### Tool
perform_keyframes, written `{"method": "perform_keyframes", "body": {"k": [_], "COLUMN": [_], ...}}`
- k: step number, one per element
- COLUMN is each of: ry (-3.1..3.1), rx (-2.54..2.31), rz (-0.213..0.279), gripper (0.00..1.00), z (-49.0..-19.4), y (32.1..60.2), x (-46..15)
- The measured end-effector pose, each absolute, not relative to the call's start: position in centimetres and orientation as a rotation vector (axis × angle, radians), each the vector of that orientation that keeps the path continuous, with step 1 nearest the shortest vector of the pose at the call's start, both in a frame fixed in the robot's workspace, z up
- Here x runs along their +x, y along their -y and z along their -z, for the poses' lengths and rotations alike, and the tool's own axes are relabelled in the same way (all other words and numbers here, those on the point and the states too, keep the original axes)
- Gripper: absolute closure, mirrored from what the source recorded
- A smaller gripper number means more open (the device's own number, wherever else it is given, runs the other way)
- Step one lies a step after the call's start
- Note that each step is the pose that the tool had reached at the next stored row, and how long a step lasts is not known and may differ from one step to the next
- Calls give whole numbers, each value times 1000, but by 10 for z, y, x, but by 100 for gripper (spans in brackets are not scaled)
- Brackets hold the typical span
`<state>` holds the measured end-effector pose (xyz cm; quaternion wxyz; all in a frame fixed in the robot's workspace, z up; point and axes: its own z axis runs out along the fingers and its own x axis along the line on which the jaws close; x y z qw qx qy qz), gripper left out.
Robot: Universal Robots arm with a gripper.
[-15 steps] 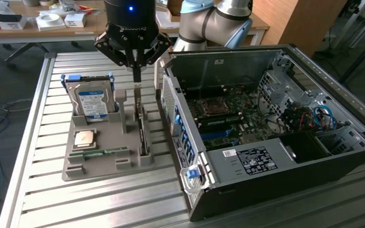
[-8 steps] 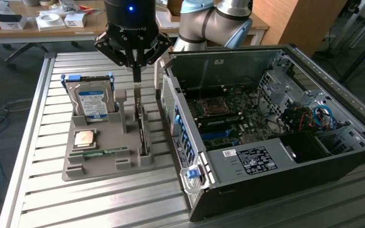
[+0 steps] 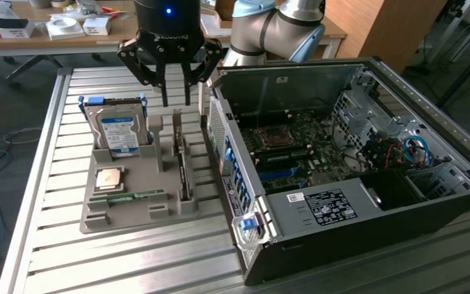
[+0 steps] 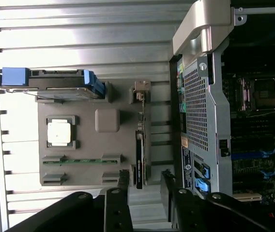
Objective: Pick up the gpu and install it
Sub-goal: 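Pick up the gpu and move the gpu toward the slot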
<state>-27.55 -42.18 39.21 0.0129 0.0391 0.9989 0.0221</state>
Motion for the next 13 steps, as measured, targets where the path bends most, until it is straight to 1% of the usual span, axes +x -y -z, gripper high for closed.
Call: {"method": "perform_keyframes", "body": {"k": [2,3,4,13], "ry": [-3113,-3113,-3113,-3113], "rx": [122,122,122,122], "rz": [-69,-69,-69,-69], "gripper": [53,53,47,47], "z": [-392,-392,-392,-389], "y": [422,422,422,422], "x": [-275,-275,-275,-275]}}
